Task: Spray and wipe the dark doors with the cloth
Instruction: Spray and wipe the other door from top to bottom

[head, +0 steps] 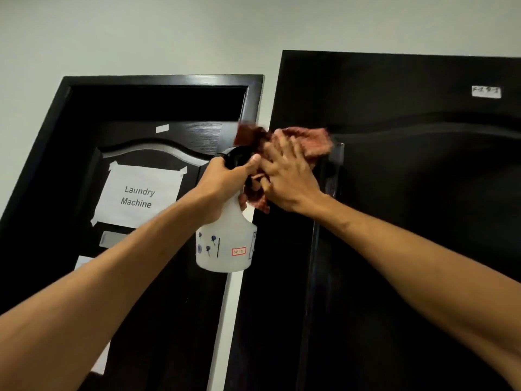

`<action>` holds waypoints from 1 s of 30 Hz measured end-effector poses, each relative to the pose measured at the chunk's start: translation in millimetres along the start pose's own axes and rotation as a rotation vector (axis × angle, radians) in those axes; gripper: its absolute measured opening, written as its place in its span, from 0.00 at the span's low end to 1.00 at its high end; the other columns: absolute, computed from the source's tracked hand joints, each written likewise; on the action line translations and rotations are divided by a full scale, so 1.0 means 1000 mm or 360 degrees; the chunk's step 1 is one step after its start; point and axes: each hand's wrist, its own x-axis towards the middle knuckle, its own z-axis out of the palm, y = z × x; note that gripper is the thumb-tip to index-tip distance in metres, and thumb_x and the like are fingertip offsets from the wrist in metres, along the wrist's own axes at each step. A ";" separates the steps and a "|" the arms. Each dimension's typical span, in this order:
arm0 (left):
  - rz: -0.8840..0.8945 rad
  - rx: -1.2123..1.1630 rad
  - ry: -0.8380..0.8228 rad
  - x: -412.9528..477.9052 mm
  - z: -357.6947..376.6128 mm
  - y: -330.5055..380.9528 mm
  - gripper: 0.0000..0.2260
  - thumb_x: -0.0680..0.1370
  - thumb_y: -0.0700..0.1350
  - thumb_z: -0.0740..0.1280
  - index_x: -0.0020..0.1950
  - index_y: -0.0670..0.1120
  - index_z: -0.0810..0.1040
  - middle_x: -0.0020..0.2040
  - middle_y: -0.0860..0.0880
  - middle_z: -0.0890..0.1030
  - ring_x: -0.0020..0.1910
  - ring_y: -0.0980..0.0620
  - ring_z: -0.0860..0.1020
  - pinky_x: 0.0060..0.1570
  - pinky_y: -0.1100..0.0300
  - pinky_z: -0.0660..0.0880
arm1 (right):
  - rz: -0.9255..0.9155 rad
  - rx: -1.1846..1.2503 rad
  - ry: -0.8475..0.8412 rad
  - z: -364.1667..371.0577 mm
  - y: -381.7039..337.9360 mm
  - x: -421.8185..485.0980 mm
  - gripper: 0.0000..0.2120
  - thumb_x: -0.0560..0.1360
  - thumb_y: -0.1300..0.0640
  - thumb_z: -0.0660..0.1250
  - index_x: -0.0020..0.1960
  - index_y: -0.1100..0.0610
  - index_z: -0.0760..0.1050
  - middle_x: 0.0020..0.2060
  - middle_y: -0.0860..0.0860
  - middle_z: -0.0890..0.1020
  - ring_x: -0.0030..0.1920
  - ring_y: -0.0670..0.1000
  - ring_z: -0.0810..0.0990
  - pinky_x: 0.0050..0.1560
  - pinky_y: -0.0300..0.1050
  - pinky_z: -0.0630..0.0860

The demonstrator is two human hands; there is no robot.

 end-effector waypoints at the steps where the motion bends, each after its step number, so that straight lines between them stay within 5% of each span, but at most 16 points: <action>1: 0.0001 0.0018 0.0014 0.001 -0.003 0.000 0.09 0.82 0.53 0.69 0.50 0.47 0.79 0.37 0.45 0.80 0.25 0.54 0.74 0.28 0.59 0.74 | -0.0087 0.0049 -0.0054 -0.004 0.002 0.002 0.26 0.79 0.50 0.58 0.77 0.47 0.65 0.80 0.52 0.59 0.82 0.59 0.44 0.79 0.69 0.49; 4: 0.0006 0.0088 -0.0024 0.004 -0.004 -0.002 0.12 0.81 0.55 0.69 0.53 0.47 0.78 0.45 0.40 0.85 0.26 0.52 0.73 0.30 0.56 0.76 | 0.0156 0.0089 0.0061 -0.027 0.034 0.026 0.30 0.80 0.52 0.58 0.81 0.43 0.58 0.82 0.49 0.53 0.82 0.58 0.46 0.78 0.65 0.56; 8: 0.0036 0.0119 -0.0106 -0.006 0.016 -0.005 0.14 0.81 0.56 0.69 0.54 0.45 0.79 0.48 0.38 0.85 0.25 0.51 0.73 0.28 0.57 0.76 | 0.0637 -0.0076 0.0241 -0.031 0.067 0.001 0.28 0.81 0.49 0.56 0.80 0.53 0.60 0.81 0.57 0.57 0.79 0.65 0.57 0.75 0.65 0.64; 11: 0.0011 0.0050 -0.0164 -0.023 0.023 -0.012 0.16 0.81 0.55 0.68 0.53 0.41 0.79 0.46 0.38 0.85 0.25 0.51 0.72 0.27 0.57 0.75 | 0.0461 -0.0105 0.0231 -0.007 0.035 -0.061 0.28 0.81 0.49 0.57 0.79 0.55 0.61 0.79 0.61 0.60 0.79 0.67 0.56 0.78 0.66 0.58; 14: -0.0112 -0.0002 -0.0250 -0.051 0.030 -0.027 0.16 0.82 0.55 0.68 0.50 0.41 0.79 0.43 0.41 0.84 0.24 0.52 0.71 0.27 0.57 0.74 | 0.0257 0.0032 0.0014 -0.010 0.031 -0.096 0.26 0.80 0.50 0.58 0.77 0.52 0.62 0.80 0.56 0.58 0.80 0.64 0.53 0.73 0.69 0.62; 20: -0.0273 0.0005 -0.0242 -0.097 0.056 -0.063 0.15 0.81 0.54 0.69 0.52 0.41 0.79 0.42 0.42 0.84 0.24 0.50 0.69 0.26 0.57 0.73 | 0.0309 -0.0131 0.0064 -0.008 0.043 -0.126 0.27 0.78 0.53 0.56 0.75 0.61 0.67 0.75 0.64 0.67 0.79 0.68 0.57 0.77 0.67 0.57; 25: -0.0372 -0.0006 -0.0254 -0.138 0.060 -0.091 0.11 0.82 0.52 0.69 0.56 0.45 0.80 0.42 0.41 0.83 0.24 0.49 0.69 0.26 0.57 0.72 | -0.0553 -0.0189 -0.0030 0.024 0.007 -0.248 0.17 0.81 0.58 0.62 0.67 0.63 0.77 0.67 0.64 0.76 0.69 0.70 0.73 0.76 0.69 0.58; 30: -0.0442 0.0015 -0.0212 -0.162 0.064 -0.107 0.13 0.81 0.54 0.69 0.56 0.44 0.80 0.47 0.38 0.84 0.23 0.51 0.70 0.27 0.57 0.74 | 0.0065 -0.0259 -0.0050 -0.012 0.044 -0.191 0.25 0.77 0.53 0.60 0.71 0.61 0.72 0.75 0.62 0.68 0.79 0.68 0.56 0.81 0.60 0.42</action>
